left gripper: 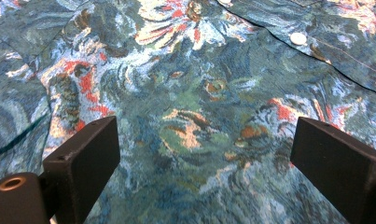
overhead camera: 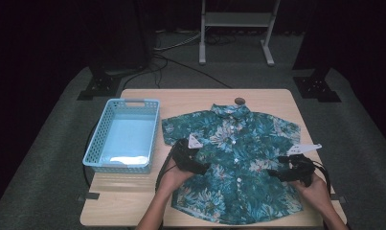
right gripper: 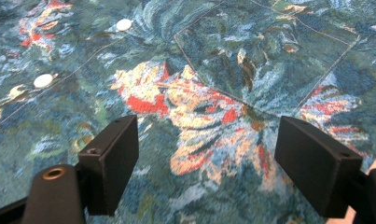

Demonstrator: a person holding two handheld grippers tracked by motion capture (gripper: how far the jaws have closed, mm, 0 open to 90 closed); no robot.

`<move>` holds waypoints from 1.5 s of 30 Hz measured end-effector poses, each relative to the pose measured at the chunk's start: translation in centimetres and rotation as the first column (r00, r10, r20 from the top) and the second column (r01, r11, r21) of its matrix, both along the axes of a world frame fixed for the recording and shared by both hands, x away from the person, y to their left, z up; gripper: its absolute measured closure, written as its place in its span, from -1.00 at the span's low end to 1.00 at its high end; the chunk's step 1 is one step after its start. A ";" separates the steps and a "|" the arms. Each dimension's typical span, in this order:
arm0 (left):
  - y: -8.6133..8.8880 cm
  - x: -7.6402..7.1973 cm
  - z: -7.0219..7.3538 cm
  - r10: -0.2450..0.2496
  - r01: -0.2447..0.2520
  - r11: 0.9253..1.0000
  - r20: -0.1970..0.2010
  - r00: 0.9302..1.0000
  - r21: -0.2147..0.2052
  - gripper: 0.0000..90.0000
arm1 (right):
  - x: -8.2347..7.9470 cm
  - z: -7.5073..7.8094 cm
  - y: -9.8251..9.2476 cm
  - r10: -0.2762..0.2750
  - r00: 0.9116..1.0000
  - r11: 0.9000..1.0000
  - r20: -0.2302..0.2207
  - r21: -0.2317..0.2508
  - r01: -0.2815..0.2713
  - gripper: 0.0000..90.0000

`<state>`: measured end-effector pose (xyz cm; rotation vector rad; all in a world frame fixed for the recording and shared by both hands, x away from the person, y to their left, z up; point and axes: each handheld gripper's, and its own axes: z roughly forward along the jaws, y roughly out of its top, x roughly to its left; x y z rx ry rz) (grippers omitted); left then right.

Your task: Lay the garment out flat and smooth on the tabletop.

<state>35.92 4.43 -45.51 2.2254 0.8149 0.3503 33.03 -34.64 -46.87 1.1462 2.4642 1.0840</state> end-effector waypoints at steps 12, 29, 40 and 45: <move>1.0 -1.1 0.0 0.007 -0.007 1.000 0.008 1.000 0.007 -0.83 | -1.5 0.4 -0.2 0.012 1.000 1.000 0.025 0.002 -0.012 -0.54; 1.9 -2.9 0.4 0.008 -0.007 1.000 0.044 0.999 -0.018 -0.83 | -3.3 0.9 -0.5 0.032 0.999 0.999 0.032 -0.017 -0.032 -0.54; 2.5 -4.1 1.0 0.001 0.001 1.000 0.060 0.998 -0.029 -0.83 | -4.6 1.1 -1.2 0.036 0.998 0.999 0.050 -0.025 -0.035 -0.54; 2.8 -4.4 0.9 0.003 -0.002 1.000 0.056 0.998 -0.028 -0.83 | -5.1 1.1 -1.6 0.032 0.998 0.999 0.050 -0.027 -0.030 -0.54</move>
